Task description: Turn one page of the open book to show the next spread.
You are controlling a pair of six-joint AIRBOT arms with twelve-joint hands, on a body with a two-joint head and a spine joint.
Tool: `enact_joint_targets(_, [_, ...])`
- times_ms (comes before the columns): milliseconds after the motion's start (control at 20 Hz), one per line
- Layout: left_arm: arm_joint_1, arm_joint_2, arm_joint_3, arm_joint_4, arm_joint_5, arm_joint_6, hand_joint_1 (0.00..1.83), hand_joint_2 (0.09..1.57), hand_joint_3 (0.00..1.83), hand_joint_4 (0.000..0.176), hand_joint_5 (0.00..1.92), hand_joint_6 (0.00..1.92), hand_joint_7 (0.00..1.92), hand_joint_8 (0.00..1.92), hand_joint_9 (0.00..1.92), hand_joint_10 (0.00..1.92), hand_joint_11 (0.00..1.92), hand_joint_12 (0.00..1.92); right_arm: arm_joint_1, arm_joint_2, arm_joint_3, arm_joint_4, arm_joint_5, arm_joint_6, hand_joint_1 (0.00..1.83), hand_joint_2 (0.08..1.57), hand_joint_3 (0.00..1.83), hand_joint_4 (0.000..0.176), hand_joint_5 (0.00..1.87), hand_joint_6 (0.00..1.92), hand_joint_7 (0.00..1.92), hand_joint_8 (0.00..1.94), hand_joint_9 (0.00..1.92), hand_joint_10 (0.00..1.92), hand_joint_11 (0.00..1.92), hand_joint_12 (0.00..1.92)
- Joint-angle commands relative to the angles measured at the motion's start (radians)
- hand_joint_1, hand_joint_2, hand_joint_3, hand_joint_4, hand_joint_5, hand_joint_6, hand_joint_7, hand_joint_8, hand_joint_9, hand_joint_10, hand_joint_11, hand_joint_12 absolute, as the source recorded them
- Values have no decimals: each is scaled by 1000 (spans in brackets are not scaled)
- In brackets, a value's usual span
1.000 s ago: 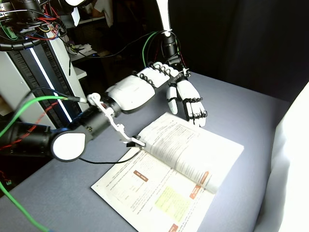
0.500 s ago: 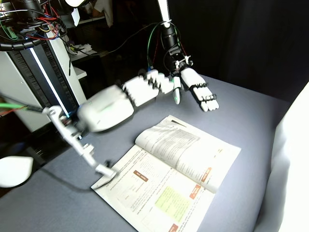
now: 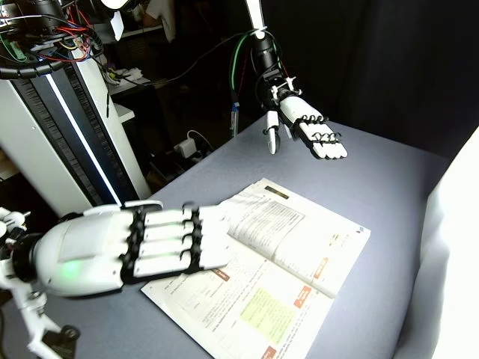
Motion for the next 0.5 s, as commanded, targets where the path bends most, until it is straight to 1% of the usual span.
enact_joint_targets(0, [-16, -4, 11, -13, -99, -7, 226, 1295, 0, 0, 0, 0, 0, 0, 0, 0, 0, 0, -1, 4, -4, 32, 149, -7, 0, 1183, 12, 0, 0, 0, 0, 0, 0, 0, 0, 0])
enact_joint_targets(100, [-37, -11, 16, -3, -99, -10, 218, 1276, 0, 0, 0, 0, 0, 0, 0, 0, 0, 0, -35, 13, -15, 78, 193, -25, 0, 1189, 13, 0, 0, 0, 0, 0, 0, 0, 0, 0])
enact_joint_targets(150, [-48, -17, 20, 2, -99, -10, 233, 1264, 0, 0, 0, 0, 0, 0, 0, 0, 0, 0, -52, 19, -21, 101, 218, -34, 13, 1215, 24, 0, 0, 0, 0, 0, 0, 0, 0, 0])
enact_joint_targets(200, [-61, -25, 25, 7, -98, -12, 218, 1262, 0, 0, 0, 0, 0, 0, 0, 0, 0, 0, -72, 26, -26, 121, 247, -38, 108, 1222, 22, 0, 0, 0, 0, 0, 0, 0, 0, 0])
enact_joint_targets(300, [-82, -35, 32, 15, -99, -13, 304, 1246, 0, 0, 0, 0, 0, 0, 0, 0, 0, 0, -98, 38, -35, 148, 289, -41, 133, 1246, 23, 0, 0, 0, 0, 0, 0, 0, 0, 0])
enact_joint_targets(350, [-95, -39, 36, 24, -97, -13, 249, 1250, 0, 41, 0, 0, 0, 0, 0, 0, 0, 0, -110, 47, -42, 163, 310, -46, 158, 1235, 14, 0, 0, 0, 0, 0, 0, 0, 0, 0])
enact_joint_targets(400, [-107, -42, 39, 30, -97, -13, 282, 1237, 0, 33, 0, 0, 0, 0, 0, 0, 0, 0, -122, 53, -46, 173, 331, -47, 148, 1229, 9, 0, 0, 0, 0, 0, 0, 0, 0, 0])
enact_joint_targets(450, [-118, -47, 42, 35, -94, -13, 303, 1226, 0, 18, 0, 0, 0, 0, 0, 0, 0, 0, -137, 59, -51, 187, 356, -51, 147, 1228, 8, 0, 0, 0, 0, 0, 0, 0, 0, 0])
